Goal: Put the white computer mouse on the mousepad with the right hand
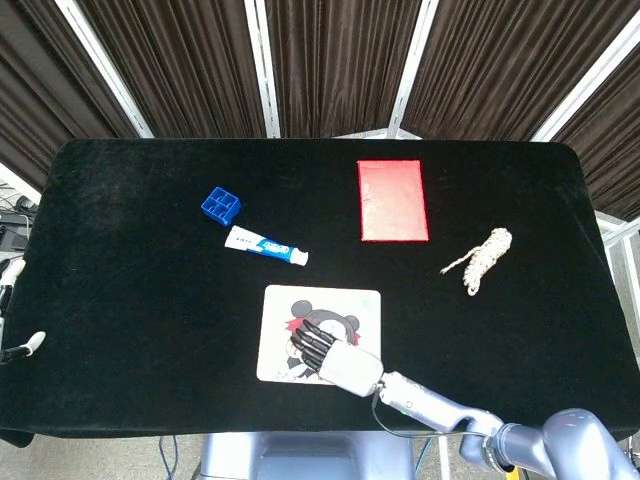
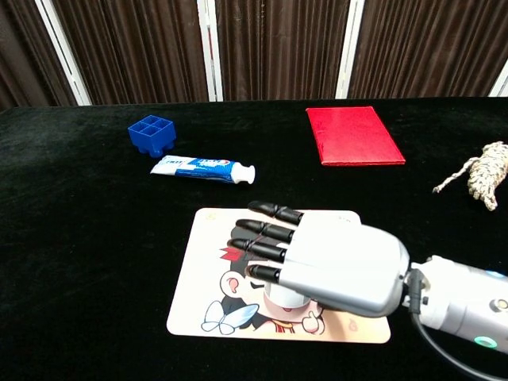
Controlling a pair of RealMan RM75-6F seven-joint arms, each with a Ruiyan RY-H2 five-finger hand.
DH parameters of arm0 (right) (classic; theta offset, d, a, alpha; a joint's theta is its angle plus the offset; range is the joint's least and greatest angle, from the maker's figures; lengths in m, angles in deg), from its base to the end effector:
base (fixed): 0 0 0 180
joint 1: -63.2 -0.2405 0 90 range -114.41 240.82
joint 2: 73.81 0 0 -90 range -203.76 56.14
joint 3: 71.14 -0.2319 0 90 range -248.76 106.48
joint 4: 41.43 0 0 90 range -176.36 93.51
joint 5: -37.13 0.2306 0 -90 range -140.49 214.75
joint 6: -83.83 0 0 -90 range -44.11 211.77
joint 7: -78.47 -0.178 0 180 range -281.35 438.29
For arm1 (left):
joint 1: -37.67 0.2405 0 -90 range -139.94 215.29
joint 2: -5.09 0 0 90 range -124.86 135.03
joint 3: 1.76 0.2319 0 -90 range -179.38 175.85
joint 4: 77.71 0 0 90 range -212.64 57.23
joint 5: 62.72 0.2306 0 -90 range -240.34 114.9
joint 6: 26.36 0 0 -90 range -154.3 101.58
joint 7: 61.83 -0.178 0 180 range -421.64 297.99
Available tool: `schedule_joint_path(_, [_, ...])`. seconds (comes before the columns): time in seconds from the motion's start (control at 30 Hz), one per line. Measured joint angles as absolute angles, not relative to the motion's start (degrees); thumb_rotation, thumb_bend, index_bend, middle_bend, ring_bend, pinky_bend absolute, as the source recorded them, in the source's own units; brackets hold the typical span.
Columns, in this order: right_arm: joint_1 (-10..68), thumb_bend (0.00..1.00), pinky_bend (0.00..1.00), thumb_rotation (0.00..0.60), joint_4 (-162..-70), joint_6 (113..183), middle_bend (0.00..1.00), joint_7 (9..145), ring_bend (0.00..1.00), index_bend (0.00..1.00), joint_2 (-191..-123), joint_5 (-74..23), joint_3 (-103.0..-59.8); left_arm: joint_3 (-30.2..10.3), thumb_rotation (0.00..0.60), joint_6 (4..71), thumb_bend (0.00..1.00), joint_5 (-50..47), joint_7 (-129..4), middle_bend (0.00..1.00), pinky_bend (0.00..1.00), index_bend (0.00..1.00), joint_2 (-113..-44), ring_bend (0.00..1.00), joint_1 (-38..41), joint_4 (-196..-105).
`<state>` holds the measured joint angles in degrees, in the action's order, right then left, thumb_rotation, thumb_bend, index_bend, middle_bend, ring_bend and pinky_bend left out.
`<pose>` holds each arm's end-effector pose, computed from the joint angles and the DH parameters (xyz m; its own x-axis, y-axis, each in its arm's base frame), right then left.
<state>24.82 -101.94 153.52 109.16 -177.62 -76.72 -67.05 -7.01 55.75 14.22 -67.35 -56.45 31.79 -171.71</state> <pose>-0.1038 -0.2503 -0.1245 0.6749 0.4122 0.6120 -0.0813 -0.7829 0.6168 -0.3160 0.2281 0.1501 0.4743 0.0153 0.8802 0.8725 0.1249 -0.4723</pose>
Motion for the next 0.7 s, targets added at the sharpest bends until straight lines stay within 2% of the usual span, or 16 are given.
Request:
schedule_joint_path(0.2, [26.41, 0.13, 0.0, 0.6, -105.51, 155.44, 0.07, 112.13, 0.0, 0.25, -173.89, -75.21, -67.99, -7.02, 0.6, 55.98, 0.2, 14.29, -67.09, 0.0, 0.0, 0.0, -56.37, 0.0, 31.92, -171.75])
schedule_joint_path(0.4, [31.04, 0.12, 0.0, 0.6, -108.42, 161.02, 0.06, 112.2, 0.0, 0.23, -168.56, -71.09, -69.42, -6.71, 0.6, 55.93, 0.2, 14.81, -67.22, 0.0, 0.0, 0.0, -56.71, 0.0, 31.9, -171.46])
schedule_joint_path(0.57, [36.8, 0.12, 0.0, 0.6, -109.31, 166.24, 0.03, 104.73, 0.0, 0.22, -166.13, -64.98, -70.45, -6.29, 0.6, 55.6, 0.2, 15.76, -67.16, 0.0, 0.0, 0.0, -57.62, 0.0, 31.63, -170.43])
schedule_joint_path(0.7, [41.07, 0.1, 0.0, 0.6, -109.88, 168.92, 0.0, 95.67, 0.0, 0.16, -164.5, -60.08, -71.04, -5.94, 0.6, 55.87, 0.2, 17.29, -66.69, 0.0, 0.0, 0.0, -58.53, 0.0, 31.46, -169.37])
